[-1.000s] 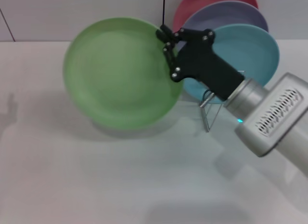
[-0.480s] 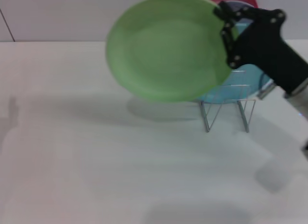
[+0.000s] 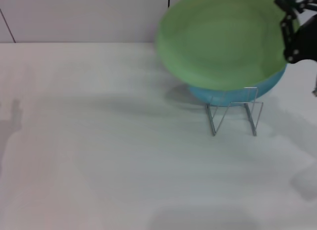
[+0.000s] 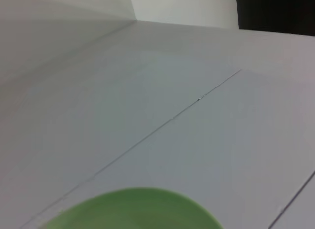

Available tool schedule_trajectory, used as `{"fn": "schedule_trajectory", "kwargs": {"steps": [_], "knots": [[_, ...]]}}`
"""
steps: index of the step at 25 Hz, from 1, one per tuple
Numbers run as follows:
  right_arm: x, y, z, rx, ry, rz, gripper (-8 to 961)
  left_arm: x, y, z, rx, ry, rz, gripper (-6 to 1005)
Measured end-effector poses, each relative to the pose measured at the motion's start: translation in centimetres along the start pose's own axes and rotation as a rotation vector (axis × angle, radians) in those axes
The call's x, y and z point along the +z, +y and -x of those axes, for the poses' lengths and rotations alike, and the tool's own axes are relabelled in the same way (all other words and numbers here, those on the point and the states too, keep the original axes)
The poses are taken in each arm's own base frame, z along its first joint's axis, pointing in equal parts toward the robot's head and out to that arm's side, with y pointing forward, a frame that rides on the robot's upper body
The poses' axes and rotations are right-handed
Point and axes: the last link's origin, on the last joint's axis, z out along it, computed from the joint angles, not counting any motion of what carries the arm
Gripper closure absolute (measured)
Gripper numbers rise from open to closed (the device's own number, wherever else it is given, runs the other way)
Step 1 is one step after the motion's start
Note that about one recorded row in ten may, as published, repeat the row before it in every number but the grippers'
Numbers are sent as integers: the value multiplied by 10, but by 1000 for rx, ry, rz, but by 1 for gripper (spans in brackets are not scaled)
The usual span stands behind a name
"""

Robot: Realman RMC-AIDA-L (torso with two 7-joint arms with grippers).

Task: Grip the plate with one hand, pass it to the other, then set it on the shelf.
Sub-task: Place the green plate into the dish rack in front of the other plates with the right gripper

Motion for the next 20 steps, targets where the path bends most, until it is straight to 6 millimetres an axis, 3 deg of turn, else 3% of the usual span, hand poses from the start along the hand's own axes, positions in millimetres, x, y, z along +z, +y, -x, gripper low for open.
{"fn": "schedule_trajectory", "kwargs": {"steps": [8,20], "knots": [[-12,-17,-4,-86,27,32,929,-1,1,2,-18,-7,2,507],[-10,-33,-13,-74,8,184,929,-1,6,7,-37,-19,9,507]]}}
